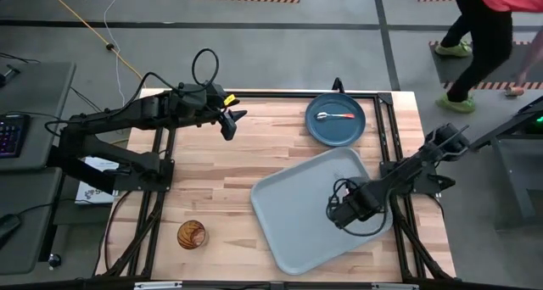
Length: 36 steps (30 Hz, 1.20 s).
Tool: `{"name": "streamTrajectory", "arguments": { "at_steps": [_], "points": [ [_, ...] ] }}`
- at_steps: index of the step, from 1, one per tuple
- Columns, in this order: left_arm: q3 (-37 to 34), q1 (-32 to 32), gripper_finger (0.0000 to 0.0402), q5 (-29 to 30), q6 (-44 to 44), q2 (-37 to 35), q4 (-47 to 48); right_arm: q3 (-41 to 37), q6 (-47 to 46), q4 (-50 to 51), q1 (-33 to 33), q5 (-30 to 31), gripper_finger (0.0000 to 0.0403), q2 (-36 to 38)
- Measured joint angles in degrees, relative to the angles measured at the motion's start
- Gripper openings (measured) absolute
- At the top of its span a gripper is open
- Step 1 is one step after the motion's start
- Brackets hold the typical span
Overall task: Pick and place plate/cup/fork/spoon on tray
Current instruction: Put the light brown fork to the right of the gray tray
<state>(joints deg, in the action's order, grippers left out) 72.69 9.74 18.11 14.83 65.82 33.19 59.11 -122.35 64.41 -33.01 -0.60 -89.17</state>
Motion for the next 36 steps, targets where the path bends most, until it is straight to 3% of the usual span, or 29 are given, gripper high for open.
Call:
{"name": "streamTrajectory", "arguments": {
  "at_steps": [5, 11, 19, 28, 36],
  "points": [
    [0.0, 0.0, 0.0202, -1.62, 0.0, 0.0, -0.02, 0.0, 3.41, -3.23, 0.0, -2.53, 0.0081, -2.53],
    [0.0, -0.02, 0.0202, -3.02, 0.04, 0.0, -0.03, -1.17, 8.43, -4.15, 0.0, -4.21, 0.0056, -0.45],
    [0.0, -0.02, 0.0202, -3.02, 0.13, 0.0, 0.0, -17.42, 4.29, -21.25, -2.4, -1.69, 0.0054, 11.89],
    [0.0, -0.02, 0.0202, -3.02, 0.94, 0.0, -0.05, -34.21, 7.14, -45.57, -3.09, 0.95, 0.0057, 27.11],
    [0.0, -0.02, 0.0202, -3.04, 3.1, -0.02, -0.03, -42.07, 2.35, -47.47, -3.08, 0.52, 0.0053, 35.77]
  ]
}}
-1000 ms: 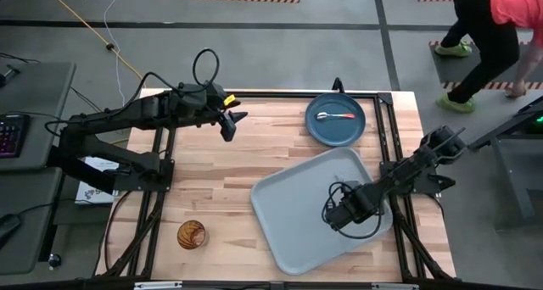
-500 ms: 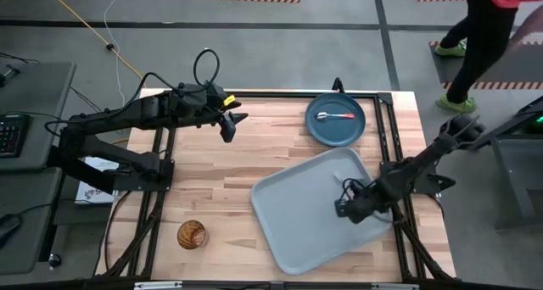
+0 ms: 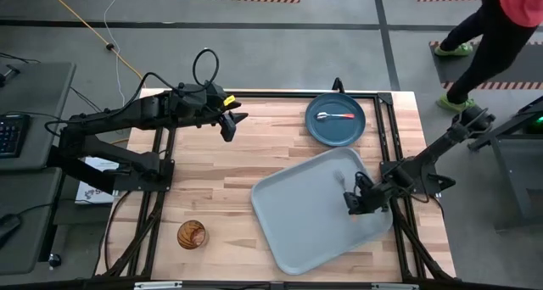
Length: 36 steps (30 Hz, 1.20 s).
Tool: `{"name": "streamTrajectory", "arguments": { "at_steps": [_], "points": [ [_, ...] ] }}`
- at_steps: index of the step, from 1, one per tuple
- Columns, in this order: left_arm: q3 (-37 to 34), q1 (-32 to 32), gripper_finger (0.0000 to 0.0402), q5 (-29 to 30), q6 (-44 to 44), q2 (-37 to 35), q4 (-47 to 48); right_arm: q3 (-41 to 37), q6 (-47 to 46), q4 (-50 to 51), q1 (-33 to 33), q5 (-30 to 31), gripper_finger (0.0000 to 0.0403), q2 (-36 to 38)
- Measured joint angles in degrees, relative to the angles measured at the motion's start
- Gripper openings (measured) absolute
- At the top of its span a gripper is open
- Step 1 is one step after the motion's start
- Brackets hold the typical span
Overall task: Pick and place plate/cup/fork/spoon on tray
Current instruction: Put the light brown fork to the right of the gray tray
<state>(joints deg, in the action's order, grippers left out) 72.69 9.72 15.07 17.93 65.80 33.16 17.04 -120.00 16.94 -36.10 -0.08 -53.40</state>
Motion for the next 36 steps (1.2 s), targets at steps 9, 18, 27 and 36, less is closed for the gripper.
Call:
{"name": "streamTrajectory", "arguments": {
  "at_steps": [9, 18, 27, 36],
  "points": [
    [0.0, 0.0, 0.0202, 0.0, 0.01, 0.0, -0.05, -1.21, -1.03, 1.21, -0.01, -0.2, 0.0054, 6.22],
    [0.0, 0.02, 0.0202, -1.32, 0.0, 0.0, -0.04, -1.21, -1.5, 5.06, 0.04, -3.31, 0.012, 7.12],
    [0.0, 0.01, 0.0202, -2.58, 0.0, 0.0, -0.03, -1.21, -2.11, 6.1, 0.04, -5.18, 0.0189, 8.04],
    [0.0, 0.0, 0.0202, -2.57, 0.0, 0.0, 0.0, 3.92, -0.67, 6.11, 0.16, 9.78, 0.0193, 11.61]
  ]
}}
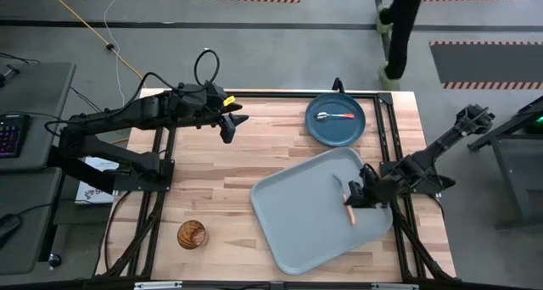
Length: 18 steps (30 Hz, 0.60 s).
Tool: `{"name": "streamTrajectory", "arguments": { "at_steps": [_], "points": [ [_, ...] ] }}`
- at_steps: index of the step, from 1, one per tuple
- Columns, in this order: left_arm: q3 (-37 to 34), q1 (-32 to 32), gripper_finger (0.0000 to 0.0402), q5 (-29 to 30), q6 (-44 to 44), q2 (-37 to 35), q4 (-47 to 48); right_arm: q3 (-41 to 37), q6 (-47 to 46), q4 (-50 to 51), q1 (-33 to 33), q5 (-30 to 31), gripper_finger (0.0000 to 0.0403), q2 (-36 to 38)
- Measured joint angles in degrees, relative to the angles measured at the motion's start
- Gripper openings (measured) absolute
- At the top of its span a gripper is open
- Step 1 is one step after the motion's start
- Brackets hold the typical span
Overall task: Pick and place plate/cup/fork/spoon on tray
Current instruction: Put the light brown fork to the right of the gray tray
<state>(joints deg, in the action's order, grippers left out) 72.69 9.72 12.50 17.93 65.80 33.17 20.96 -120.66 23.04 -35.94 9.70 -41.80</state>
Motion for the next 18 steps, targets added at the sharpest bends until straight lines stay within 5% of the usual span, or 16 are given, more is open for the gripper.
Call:
{"name": "streamTrajectory", "arguments": {
  "at_steps": [5, 12, 18],
  "points": [
    [0.0, 0.0, 0.0202, 0.01, -0.02, 0.0, -0.03, 6.11, 4.52, 4.28, 2.79, 2.04, 0.016, -7.26],
    [0.0, 0.0, 0.0202, 0.01, -0.04, 0.0, -0.03, 8.97, 13.18, 5.58, 6.15, -4.64, 0.0015, -21.66],
    [0.0, 0.0, 0.0202, 0.03, -0.04, 0.0, -0.04, 9.15, 17.03, 7.38, 7.45, -8.41, 0.0014, -24.57]
  ]
}}
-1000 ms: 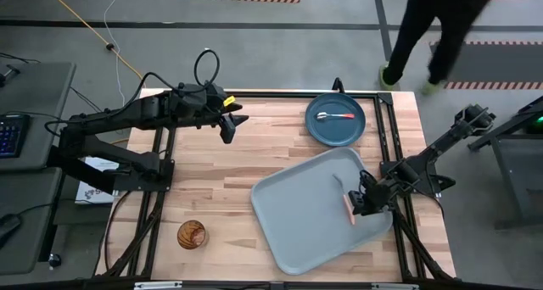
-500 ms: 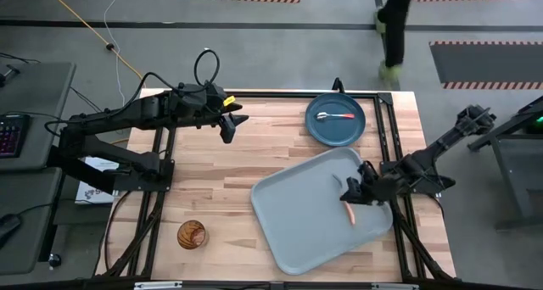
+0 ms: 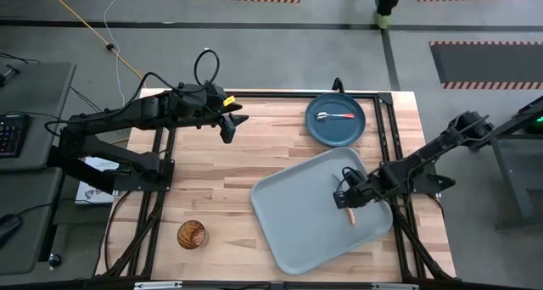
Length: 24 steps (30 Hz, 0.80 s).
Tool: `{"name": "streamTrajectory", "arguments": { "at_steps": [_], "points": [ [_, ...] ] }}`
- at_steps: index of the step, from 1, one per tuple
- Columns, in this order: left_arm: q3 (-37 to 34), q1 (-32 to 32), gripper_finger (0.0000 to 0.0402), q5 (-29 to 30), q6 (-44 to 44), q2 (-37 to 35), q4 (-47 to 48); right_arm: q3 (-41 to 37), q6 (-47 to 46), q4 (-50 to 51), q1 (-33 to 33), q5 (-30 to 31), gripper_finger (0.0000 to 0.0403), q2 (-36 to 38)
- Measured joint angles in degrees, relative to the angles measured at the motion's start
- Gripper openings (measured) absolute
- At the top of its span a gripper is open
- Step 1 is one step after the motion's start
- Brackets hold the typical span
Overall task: Pick and place plate/cup/fork/spoon on tray
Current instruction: Put the light brown fork to the right of the gray tray
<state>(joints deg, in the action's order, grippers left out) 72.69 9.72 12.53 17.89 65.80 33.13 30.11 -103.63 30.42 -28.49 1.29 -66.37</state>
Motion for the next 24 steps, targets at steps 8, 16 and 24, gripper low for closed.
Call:
{"name": "streamTrajectory", "arguments": {
  "at_steps": [8, 16, 24],
  "points": [
    [0.0, 0.01, 0.0202, 0.0, 0.0, 0.0, 0.0, 0.0, 0.91, 7.1, 0.02, -1.82, 0.0003, 0.32],
    [0.0, 0.0, 0.0202, 0.0, 0.0, 0.0, 0.02, 0.05, 2.82, 0.85, 0.05, 4.23, 0.0, 3.19],
    [0.02, 0.02, 0.0202, 0.02, 0.0, 0.36, 0.0, 0.11, 3.86, 1.45, 6.45, 8.18, 0.0, -0.31]
  ]
}}
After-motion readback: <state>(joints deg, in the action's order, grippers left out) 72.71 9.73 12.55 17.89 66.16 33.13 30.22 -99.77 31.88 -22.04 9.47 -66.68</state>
